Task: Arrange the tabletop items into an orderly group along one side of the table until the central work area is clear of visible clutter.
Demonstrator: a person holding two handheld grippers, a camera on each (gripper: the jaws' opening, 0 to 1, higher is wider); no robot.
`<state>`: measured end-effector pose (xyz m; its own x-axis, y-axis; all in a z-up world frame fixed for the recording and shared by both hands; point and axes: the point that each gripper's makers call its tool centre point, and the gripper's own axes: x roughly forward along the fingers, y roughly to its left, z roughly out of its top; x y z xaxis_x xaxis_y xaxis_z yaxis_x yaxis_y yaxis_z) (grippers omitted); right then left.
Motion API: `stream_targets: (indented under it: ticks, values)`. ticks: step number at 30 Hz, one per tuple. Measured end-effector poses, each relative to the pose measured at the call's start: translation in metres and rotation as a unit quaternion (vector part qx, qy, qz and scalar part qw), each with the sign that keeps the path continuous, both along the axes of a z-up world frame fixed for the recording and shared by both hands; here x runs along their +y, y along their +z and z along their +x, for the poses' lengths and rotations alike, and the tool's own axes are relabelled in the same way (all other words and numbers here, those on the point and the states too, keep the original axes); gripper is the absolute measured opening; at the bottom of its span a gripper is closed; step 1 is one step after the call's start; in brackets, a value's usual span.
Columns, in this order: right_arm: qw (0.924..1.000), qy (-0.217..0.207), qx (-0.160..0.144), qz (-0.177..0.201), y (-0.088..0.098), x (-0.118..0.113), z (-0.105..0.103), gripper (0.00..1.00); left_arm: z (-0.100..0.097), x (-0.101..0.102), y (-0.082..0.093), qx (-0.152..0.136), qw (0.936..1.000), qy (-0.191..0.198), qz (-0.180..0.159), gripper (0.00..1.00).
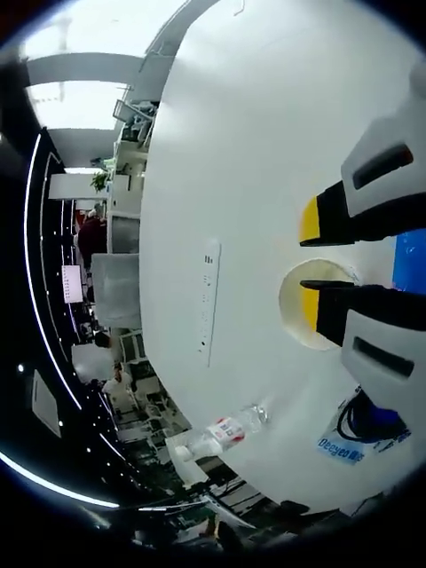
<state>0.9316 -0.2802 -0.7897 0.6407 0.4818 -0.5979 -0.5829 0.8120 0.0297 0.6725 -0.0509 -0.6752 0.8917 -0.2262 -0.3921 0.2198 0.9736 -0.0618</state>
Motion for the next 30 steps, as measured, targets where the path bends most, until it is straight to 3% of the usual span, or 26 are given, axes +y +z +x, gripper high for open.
stream_targets:
  ticks: [9,14,30]
  values:
    - [0.9999,-0.001,0.015,-0.004,-0.008,0.006,0.0,0.06,-0.004,-0.008,-0.005,0.007,0.9999,-0.01,0.001,0.95]
    - [0.9995,0.005,0.016,-0.025,-0.016,0.006,-0.001,0.0,-0.005,-0.01,-0.005,0.007,0.9999,-0.008,-0.01,0.94]
    - [0.9997,0.02,0.009,-0.014,-0.003,0.007,0.003,0.0,-0.003,-0.011,-0.008,0.011,0.9997,-0.02,-0.001,0.94]
